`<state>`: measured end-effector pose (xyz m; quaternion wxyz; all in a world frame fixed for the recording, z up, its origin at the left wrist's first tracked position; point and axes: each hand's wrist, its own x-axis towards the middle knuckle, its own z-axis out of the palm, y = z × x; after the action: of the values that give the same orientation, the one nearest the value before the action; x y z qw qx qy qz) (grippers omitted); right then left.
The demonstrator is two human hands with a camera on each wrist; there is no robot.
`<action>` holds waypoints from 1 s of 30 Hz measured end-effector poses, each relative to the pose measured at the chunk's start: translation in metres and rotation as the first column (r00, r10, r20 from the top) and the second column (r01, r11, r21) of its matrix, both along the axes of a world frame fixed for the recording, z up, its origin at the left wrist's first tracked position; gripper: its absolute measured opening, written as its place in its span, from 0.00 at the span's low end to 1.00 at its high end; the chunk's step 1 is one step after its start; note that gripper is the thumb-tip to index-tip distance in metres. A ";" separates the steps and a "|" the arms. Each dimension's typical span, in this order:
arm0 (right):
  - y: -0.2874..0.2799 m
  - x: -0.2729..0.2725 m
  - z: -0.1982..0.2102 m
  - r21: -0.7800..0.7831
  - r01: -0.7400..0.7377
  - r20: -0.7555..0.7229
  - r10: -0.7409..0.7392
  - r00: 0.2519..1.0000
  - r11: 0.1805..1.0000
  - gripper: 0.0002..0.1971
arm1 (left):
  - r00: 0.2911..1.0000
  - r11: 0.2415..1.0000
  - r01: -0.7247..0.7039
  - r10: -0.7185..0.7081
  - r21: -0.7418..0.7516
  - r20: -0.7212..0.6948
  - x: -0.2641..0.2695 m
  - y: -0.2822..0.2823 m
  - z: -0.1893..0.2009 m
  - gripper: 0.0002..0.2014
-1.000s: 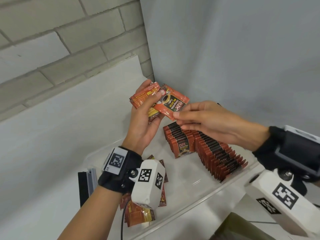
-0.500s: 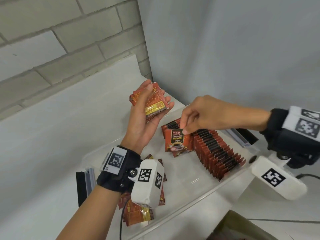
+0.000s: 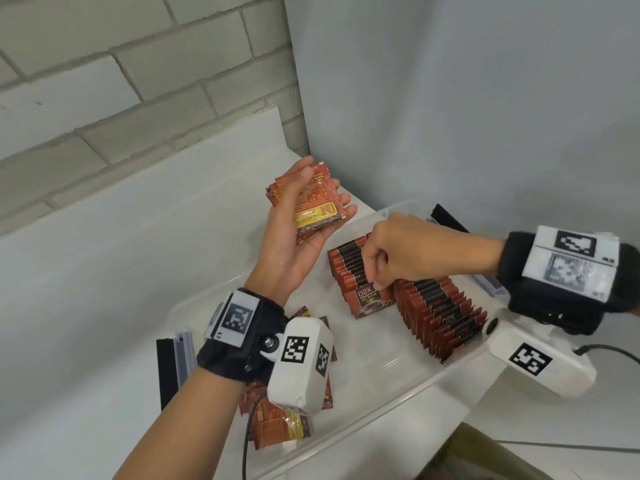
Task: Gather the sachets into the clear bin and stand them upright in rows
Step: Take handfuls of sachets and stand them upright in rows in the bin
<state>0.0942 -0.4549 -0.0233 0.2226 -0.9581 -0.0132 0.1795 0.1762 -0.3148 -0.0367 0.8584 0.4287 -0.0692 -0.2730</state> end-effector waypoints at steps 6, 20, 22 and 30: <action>-0.002 -0.001 0.000 -0.028 0.008 -0.002 -0.008 1.000 1.000 0.04 | 1.000 1.000 0.013 -0.013 -0.008 0.014 0.000 -0.001 -0.002 0.14; -0.011 0.001 0.002 0.006 0.026 0.002 -0.026 1.000 1.000 0.04 | 0.999 0.998 0.035 -0.034 -0.045 0.026 0.002 -0.001 -0.006 0.14; -0.014 0.004 0.010 0.063 0.080 -0.001 -0.080 0.997 0.995 0.04 | 0.998 0.999 0.042 -0.041 -0.021 0.044 0.001 -0.001 -0.006 0.14; -0.024 0.010 0.043 0.486 0.313 -0.014 -0.351 0.936 0.816 0.17 | 0.993 0.996 0.077 -0.080 0.041 0.088 0.000 -0.002 -0.006 0.17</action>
<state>0.1041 -0.4791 0.0194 0.4807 -0.8660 0.1016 0.0925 0.1759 -0.3169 -0.0431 0.8348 0.4536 -0.1193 -0.2884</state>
